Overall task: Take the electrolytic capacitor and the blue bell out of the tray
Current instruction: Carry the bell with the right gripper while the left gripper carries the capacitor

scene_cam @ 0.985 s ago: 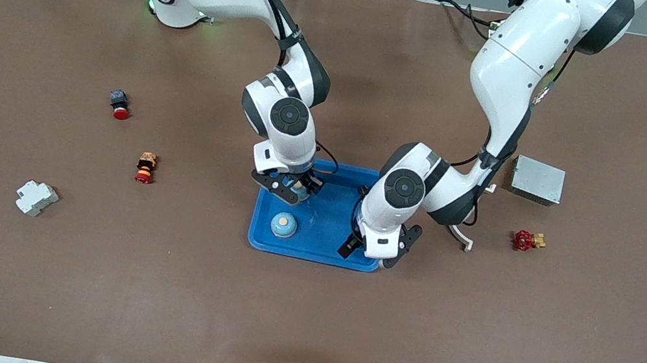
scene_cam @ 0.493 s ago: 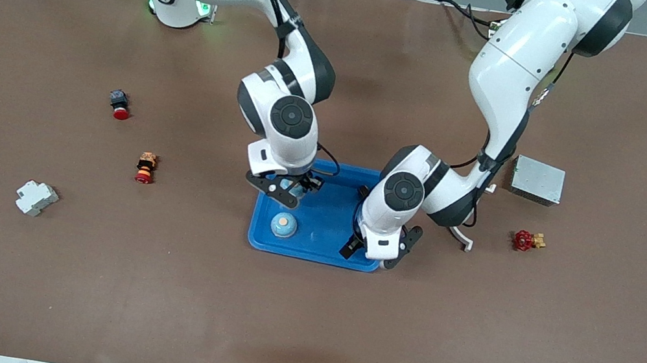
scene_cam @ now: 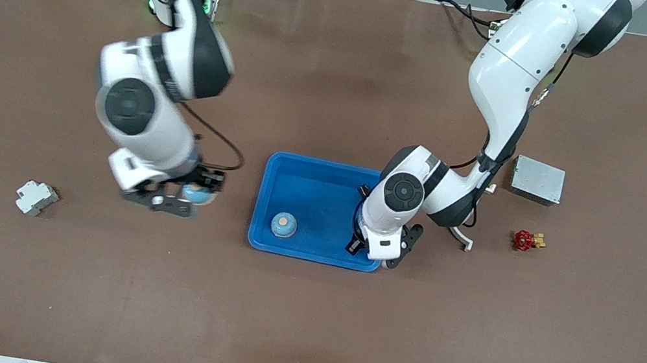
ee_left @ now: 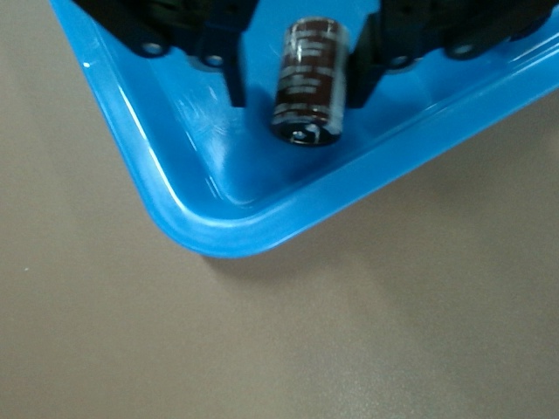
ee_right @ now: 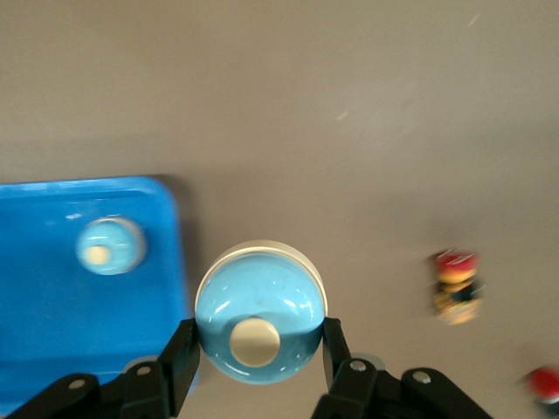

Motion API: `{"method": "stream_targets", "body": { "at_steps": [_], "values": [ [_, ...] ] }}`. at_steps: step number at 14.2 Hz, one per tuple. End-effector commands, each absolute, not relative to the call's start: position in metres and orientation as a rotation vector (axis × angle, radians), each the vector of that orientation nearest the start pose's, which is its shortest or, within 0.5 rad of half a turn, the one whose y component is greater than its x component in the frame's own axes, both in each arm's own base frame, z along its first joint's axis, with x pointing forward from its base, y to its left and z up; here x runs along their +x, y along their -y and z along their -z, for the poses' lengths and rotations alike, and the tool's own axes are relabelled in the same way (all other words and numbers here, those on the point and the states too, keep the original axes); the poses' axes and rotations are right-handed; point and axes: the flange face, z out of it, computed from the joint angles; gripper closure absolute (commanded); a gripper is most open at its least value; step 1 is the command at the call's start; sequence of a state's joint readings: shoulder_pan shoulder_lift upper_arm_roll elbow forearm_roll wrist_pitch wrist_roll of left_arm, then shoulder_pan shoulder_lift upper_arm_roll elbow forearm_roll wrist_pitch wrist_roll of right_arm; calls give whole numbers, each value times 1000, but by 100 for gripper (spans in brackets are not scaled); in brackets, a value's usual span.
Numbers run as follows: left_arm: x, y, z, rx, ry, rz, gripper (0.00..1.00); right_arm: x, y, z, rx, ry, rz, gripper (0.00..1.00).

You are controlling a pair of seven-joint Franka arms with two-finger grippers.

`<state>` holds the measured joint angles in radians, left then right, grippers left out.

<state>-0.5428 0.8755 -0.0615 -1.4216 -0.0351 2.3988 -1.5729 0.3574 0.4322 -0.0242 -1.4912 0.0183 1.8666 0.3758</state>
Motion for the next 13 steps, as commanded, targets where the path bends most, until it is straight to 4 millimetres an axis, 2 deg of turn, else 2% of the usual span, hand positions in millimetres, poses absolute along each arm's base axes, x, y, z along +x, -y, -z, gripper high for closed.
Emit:
{"method": "stream_targets", "body": {
  "at_steps": [1,3,5,7,10,11,13],
  "values": [
    [614,413,-182,-2838,1643,-16,100,635,-151,-414,-3135,102,-123,100],
    [616,414,-189,-2830,1676,-10,100,630,-105,-407,-3122,196,-110,100],
    [618,414,-195,-2831,1689,-8,100,619,-60,-391,-3112,268,-79,100],
    [623,413,-218,-2852,1705,16,100,613,-17,-373,-3099,335,-71,100],
    [630,408,-267,-2883,1718,59,100,600,40,-340,-2999,377,-33,100],
    [630,404,-282,-2879,1701,51,100,594,55,-327,-2996,391,-14,100],
    [630,383,-319,-2894,1549,5,100,578,64,-301,-3007,376,-6,100]
  ]
}}
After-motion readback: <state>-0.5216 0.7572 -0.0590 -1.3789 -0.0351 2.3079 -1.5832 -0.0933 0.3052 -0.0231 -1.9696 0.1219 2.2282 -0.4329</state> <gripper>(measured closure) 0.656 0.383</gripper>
